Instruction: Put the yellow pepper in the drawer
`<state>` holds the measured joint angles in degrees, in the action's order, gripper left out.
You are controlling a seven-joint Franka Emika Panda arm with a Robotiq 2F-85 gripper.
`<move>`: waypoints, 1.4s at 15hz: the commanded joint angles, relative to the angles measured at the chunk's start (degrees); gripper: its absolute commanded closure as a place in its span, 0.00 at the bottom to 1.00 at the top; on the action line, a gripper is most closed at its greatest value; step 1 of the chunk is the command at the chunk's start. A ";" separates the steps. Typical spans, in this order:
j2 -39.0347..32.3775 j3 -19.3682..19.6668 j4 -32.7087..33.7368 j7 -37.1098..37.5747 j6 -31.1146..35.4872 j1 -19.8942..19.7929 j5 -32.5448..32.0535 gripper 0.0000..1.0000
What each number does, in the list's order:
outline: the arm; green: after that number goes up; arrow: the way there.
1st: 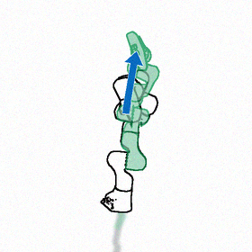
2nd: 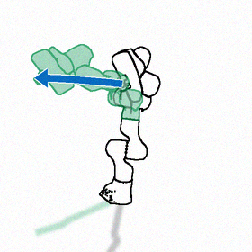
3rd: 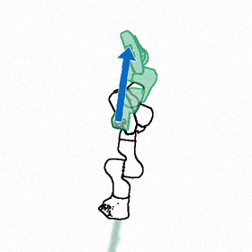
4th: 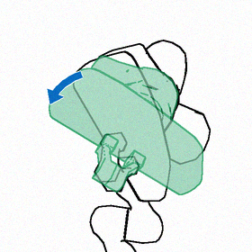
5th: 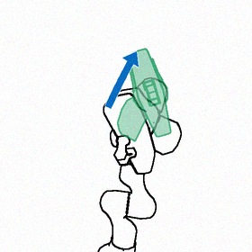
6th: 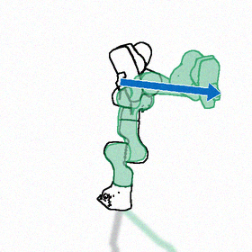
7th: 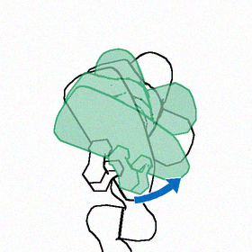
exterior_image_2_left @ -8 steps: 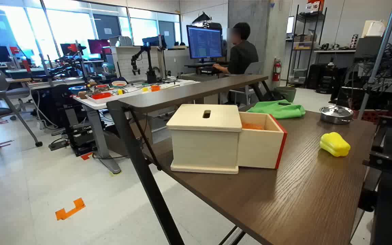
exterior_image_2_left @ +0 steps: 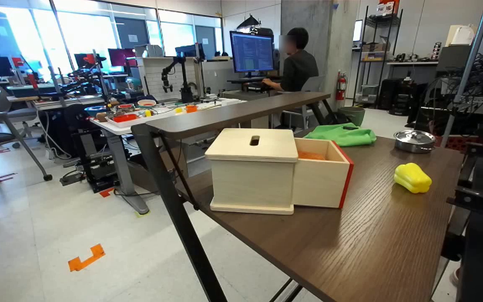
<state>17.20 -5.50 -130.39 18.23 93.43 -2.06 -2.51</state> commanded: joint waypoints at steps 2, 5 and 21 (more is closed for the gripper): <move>0.05 0.46 0.20 0.47 0.83 0.64 -0.53 0.00; -2.79 0.17 0.08 3.77 8.27 0.41 0.29 0.00; -17.20 -0.28 -19.28 26.25 55.27 4.94 -5.65 0.00</move>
<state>0.94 -6.23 -146.28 39.73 142.36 2.30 -5.16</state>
